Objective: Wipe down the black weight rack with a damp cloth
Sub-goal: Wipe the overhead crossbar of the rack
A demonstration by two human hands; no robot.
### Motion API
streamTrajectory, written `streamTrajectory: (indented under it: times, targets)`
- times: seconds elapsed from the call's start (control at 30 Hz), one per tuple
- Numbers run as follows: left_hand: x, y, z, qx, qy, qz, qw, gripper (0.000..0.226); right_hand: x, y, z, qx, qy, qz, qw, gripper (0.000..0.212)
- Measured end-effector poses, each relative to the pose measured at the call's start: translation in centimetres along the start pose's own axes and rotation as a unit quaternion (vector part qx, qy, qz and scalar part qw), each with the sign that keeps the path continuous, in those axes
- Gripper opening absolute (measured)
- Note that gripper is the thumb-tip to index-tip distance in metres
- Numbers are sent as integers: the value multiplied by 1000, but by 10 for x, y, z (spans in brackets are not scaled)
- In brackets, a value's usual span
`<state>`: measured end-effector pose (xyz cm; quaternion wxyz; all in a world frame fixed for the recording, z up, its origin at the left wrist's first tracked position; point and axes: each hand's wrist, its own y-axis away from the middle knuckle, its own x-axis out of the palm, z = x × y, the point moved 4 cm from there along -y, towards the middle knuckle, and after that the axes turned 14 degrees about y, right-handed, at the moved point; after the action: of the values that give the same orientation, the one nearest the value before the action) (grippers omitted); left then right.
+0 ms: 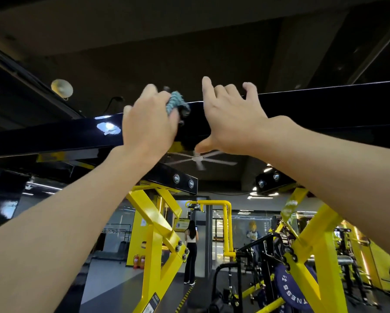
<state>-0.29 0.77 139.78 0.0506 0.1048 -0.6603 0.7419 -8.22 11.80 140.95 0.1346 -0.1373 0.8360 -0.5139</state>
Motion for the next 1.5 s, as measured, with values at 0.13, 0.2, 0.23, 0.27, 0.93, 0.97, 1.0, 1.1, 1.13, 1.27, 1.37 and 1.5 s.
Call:
streamTrajectory:
  times: [0.13, 0.2, 0.23, 0.27, 0.93, 0.97, 1.0, 1.1, 1.13, 1.27, 1.37, 1.5]
  targets:
    - [6, 16, -15, 52, 58, 22, 997, 9, 3, -12, 17, 1, -25, -7, 1000, 118]
    - [3, 18, -9, 68, 50, 29, 996, 11, 3, -13, 20, 1, -30, -8, 1000, 119]
    - [0, 17, 1, 56, 35, 18, 998, 14, 4, -13, 20, -2, -19, -8, 1000, 122]
    - [-4, 16, 13, 30, 26, 0, 999, 17, 4, -12, 19, -4, -8, -9, 1000, 124]
    - [-11, -3, 41, 13, 29, 5, 999, 19, 1, -20, 47, 22, 63, -10, 998, 92]
    - [-13, -5, 45, -7, 27, -5, 1000, 18, 0, -20, 47, 22, 63, -13, 998, 91]
    - [-12, -3, 42, -14, 31, -12, 999, 17, 0, -19, 47, 23, 63, -15, 998, 90]
    - [-7, 20, 19, 53, 60, 11, 997, 13, 0, -18, 48, 21, 52, -22, 998, 87]
    - [-8, 25, 19, 74, 60, 24, 995, 12, 0, -18, 47, 21, 48, -26, 998, 86]
    - [-25, 20, 57, -18, 11, -8, 1000, 14, 0, -16, 45, 11, 42, -31, 999, 91]
    - [-24, 33, 45, -15, 26, -13, 999, 10, 0, -17, 48, 21, 49, -39, 998, 90]
    - [-29, 37, 55, 52, -1, 19, 998, 10, 1, -14, 49, 21, 52, -47, 997, 91]
